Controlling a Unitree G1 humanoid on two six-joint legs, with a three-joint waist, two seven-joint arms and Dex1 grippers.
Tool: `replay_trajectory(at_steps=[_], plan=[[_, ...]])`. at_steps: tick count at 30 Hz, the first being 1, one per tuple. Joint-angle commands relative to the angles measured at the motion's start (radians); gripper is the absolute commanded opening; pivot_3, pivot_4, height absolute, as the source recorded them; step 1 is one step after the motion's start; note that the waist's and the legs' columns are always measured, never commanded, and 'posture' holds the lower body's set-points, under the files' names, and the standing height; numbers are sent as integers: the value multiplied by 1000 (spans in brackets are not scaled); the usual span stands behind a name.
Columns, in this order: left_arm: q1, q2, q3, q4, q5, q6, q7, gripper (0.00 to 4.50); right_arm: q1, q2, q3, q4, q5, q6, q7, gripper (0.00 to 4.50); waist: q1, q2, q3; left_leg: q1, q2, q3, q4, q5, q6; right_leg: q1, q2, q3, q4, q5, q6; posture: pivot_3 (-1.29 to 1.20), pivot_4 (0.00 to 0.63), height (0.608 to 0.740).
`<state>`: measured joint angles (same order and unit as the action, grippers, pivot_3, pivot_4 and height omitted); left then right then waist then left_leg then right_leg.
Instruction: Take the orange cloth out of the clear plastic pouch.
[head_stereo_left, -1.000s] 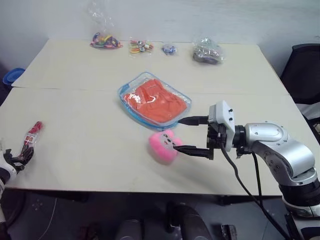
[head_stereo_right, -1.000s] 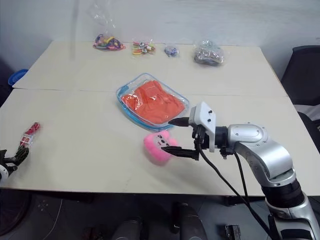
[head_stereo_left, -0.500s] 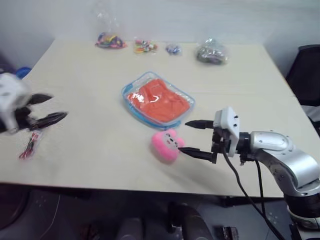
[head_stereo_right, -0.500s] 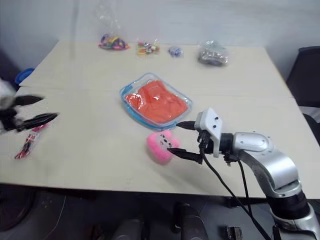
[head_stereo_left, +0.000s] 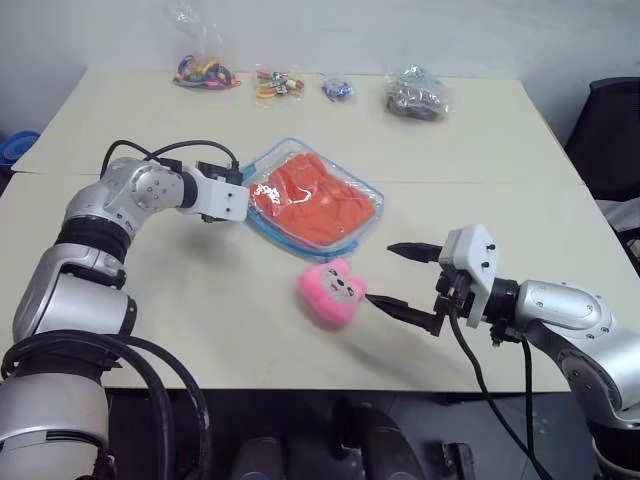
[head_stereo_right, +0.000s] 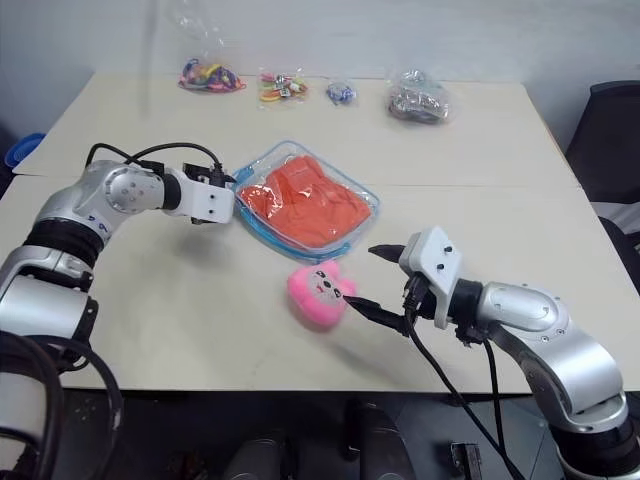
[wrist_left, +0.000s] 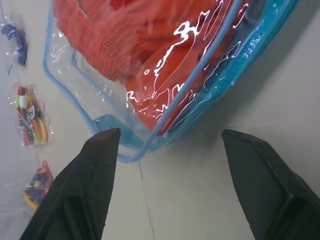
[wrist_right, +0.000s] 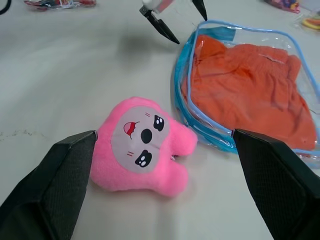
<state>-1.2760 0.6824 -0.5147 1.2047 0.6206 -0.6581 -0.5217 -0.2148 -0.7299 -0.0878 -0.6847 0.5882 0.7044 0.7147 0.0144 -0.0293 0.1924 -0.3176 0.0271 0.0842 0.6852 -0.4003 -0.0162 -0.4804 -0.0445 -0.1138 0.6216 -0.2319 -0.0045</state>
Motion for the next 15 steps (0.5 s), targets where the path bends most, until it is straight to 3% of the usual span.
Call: replay_trajectory(at_steps=[1, 4, 7, 15], plan=[[-43, -21, -33, 58, 64, -5, 104, 3442, 21, -15, -55, -72, 26, 16, -34, 4500, 0, 0, 0, 0, 0, 0, 0, 0, 1, 1, 0, 1, 0, 1, 0, 0, 150, 740], [-53, -49, -39, 91, 81, 32, 166, 3442, 37, -19, -69, -93, 36, 29, -52, 4500, 2, -1, 1, 1, 0, 2, 1, 2, 2, 2, 0, 5, -1, 4, 0, 0, 150, 740], [-52, -64, -44, 110, 91, 54, 201, 2846, 45, -23, -74, -106, 42, 36, -61, 4500, 0, -1, 1, 1, 0, 4, 0, 2, 2, 1, 0, 7, 0, 5, 0, 0, 150, 740], [-39, -75, -41, 114, 90, 42, 205, 334, 34, -42, -75, -106, 56, 43, -66, 4500, 2, -1, 1, 2, 0, 5, 1, 3, 2, 0, 0, 7, 1, 5, 0, 0, 150, 740]])
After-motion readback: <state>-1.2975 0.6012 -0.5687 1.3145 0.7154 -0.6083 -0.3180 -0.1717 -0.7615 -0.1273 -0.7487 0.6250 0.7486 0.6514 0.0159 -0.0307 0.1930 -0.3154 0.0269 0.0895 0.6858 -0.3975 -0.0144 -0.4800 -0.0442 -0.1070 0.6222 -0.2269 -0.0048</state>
